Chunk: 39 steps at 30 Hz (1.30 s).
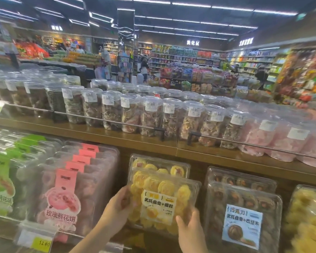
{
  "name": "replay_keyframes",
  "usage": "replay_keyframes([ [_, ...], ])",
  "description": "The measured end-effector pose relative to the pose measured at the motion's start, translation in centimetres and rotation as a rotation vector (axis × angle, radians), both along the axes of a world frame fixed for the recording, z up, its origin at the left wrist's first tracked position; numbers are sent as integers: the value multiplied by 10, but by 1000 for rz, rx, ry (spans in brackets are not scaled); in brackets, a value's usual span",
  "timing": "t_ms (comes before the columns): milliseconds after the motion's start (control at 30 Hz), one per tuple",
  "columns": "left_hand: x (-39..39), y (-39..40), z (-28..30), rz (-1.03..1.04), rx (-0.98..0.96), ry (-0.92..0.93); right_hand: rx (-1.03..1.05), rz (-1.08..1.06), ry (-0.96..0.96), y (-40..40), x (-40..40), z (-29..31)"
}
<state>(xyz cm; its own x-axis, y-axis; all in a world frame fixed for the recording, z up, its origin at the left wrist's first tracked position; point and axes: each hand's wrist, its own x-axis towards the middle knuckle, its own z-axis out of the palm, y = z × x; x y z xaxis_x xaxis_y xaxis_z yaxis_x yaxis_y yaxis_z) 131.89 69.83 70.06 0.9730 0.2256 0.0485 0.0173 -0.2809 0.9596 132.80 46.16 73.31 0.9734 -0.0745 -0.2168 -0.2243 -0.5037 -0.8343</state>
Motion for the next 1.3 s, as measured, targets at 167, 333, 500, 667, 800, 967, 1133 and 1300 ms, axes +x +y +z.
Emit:
replay_keyframes([
  [167, 6, -1, -16, 114, 104, 23, -50, -17, -17, 7, 10, -7],
  [333, -1, -11, -10, 200, 164, 46, -53, -7, -14, 8, 7, 0],
  [500, -8, -13, -3, 228, 262, 62, -68, 26, 22, 4, 5, 5],
  [667, -13, -19, 14, 191, 433, 149, -107, 105, 3, -4, 0, 22],
  [800, -25, -19, 35, 163, 503, 191, -223, 222, -14, -14, -8, 44],
  [967, -51, -20, 78, 118, 660, 116, -472, 416, -76, -33, -33, 87],
  [1133, -86, -25, 127, -15, 862, 94, -778, 538, -182, -57, -55, 125],
  [1300, -118, -29, 175, -96, 1069, 108, -918, 545, -215, -74, -76, 161],
])
